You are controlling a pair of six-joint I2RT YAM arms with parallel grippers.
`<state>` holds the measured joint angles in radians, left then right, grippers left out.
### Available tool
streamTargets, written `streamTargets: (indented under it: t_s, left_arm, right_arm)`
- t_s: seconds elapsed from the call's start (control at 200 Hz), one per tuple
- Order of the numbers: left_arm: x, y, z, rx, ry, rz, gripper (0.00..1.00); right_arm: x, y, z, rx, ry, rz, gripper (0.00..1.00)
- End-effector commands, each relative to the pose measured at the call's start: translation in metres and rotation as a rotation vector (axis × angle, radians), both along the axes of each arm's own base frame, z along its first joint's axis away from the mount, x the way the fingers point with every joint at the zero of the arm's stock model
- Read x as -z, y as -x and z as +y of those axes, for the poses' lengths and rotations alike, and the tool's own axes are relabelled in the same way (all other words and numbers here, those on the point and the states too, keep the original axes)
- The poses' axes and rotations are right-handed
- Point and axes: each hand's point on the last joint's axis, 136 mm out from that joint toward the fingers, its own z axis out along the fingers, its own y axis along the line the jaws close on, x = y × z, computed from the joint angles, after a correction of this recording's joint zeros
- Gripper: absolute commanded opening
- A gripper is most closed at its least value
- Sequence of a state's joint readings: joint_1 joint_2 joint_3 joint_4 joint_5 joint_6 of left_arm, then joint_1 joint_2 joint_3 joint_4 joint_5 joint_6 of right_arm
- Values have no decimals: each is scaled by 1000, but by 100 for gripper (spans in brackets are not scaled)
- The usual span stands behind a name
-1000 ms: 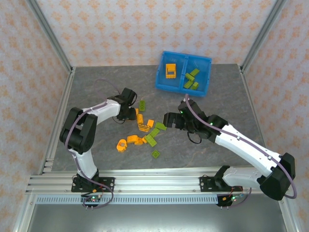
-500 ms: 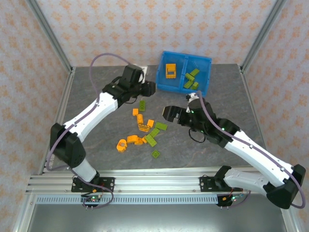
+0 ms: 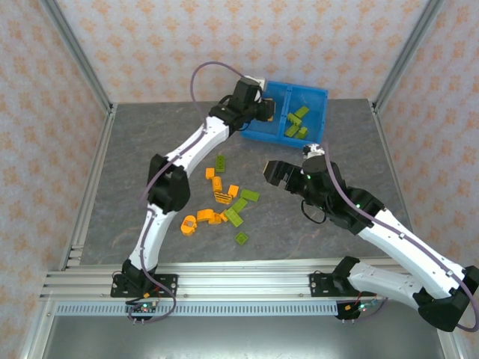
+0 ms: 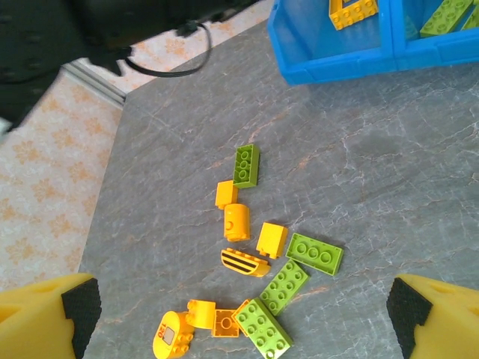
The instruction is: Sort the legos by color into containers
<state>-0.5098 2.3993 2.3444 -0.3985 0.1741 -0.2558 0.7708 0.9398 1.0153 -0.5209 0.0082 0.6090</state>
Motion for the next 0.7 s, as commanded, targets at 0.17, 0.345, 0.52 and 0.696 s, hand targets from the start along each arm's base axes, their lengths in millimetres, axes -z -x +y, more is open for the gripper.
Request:
streamTargets:
  t_s: [0.17, 0.345, 0.52, 0.696]
  left_arm:
    - [37, -31, 13, -151, -32, 13, 40]
    - [41, -30, 6, -127, -14, 28, 50]
    - [9, -20, 7, -108, 10, 11, 62]
    - [-40, 7, 13, -85, 14, -22, 64]
  right_arm:
    - [-2, -1, -9, 19, 29, -1, 99]
    - [-2, -1, -8, 18, 26, 1, 99]
    - [-1, -1, -6, 20, 19, 6, 99]
    - [0, -1, -6, 21, 8, 13, 99]
